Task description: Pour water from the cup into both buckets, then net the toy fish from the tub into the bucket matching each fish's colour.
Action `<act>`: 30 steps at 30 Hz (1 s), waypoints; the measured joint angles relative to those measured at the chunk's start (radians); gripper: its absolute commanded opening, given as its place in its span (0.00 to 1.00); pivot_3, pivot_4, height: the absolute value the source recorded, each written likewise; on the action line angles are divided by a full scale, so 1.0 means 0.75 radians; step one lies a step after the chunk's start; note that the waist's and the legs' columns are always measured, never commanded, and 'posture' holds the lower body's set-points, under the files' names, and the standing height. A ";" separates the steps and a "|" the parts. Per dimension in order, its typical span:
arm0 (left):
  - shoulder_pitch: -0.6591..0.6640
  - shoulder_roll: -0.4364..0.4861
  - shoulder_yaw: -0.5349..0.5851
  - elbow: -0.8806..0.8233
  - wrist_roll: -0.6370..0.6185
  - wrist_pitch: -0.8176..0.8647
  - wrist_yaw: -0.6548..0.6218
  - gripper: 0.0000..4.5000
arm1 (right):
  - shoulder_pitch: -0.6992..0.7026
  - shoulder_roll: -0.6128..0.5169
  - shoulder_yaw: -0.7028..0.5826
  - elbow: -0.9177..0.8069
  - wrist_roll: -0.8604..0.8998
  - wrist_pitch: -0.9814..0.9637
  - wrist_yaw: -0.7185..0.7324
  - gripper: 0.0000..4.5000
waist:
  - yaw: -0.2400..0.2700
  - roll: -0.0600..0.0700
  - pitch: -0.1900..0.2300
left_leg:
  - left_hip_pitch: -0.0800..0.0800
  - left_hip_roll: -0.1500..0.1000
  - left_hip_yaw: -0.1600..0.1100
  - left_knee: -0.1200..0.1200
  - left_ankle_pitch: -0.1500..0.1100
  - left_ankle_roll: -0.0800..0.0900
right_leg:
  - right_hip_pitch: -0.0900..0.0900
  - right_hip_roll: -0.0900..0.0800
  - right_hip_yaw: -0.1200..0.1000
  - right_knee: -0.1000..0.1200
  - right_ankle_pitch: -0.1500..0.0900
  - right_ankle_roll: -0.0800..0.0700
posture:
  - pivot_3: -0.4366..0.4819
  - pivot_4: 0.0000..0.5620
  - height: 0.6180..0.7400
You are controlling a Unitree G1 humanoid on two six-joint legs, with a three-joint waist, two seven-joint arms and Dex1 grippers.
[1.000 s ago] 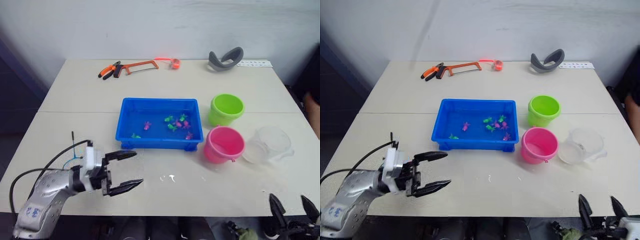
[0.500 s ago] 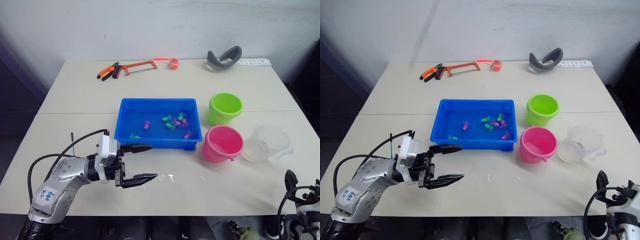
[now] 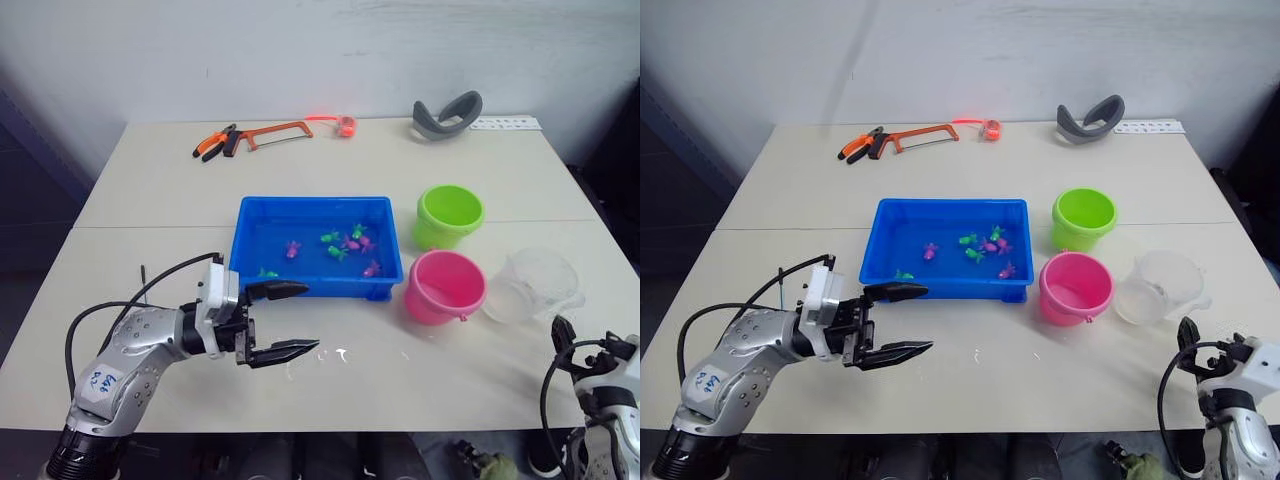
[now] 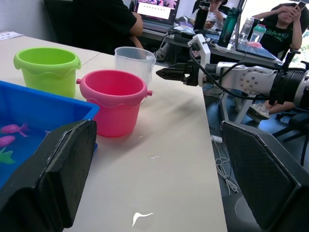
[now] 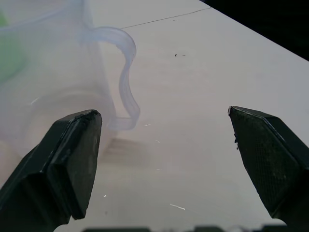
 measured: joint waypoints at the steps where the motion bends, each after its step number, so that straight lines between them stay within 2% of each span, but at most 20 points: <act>1: 0.000 -0.002 -0.004 0.002 0.001 -0.001 -0.001 1.00 | -0.017 -0.007 0.000 0.015 -0.008 -0.010 0.003 1.00 | 0.001 0.000 0.000 | 0.000 0.000 0.000 0.000 0.000 0.000 | 0.000 0.000 0.000 0.000 0.000 0.000 | 0.48 0.27 1.00; 22: 0.000 -0.033 -0.010 0.017 0.058 -0.069 0.004 1.00 | -0.269 -0.034 0.008 0.296 -0.095 -0.128 -0.010 1.00 | -0.001 0.000 0.000 | 0.000 0.000 0.000 0.000 0.002 0.000 | 0.000 0.000 0.000 0.000 0.000 0.000 | 0.48 0.27 1.00; 25: 0.000 -0.034 -0.010 0.018 0.061 -0.071 0.004 1.00 | -0.291 -0.045 0.010 0.330 -0.095 -0.130 0.004 0.84 | -0.001 0.000 0.000 | 0.000 0.000 0.000 0.000 0.002 0.000 | 0.000 0.000 0.000 0.000 0.000 0.000 | 0.48 0.27 1.00; 30: -0.001 -0.034 -0.010 0.019 0.073 -0.083 0.007 1.00 | -0.313 -0.049 0.010 0.339 -0.083 -0.131 0.049 0.31 | 0.000 0.000 0.000 | -0.001 0.000 0.000 0.000 0.002 0.000 | 0.000 0.000 -0.001 0.000 0.000 0.000 | 0.48 0.27 1.00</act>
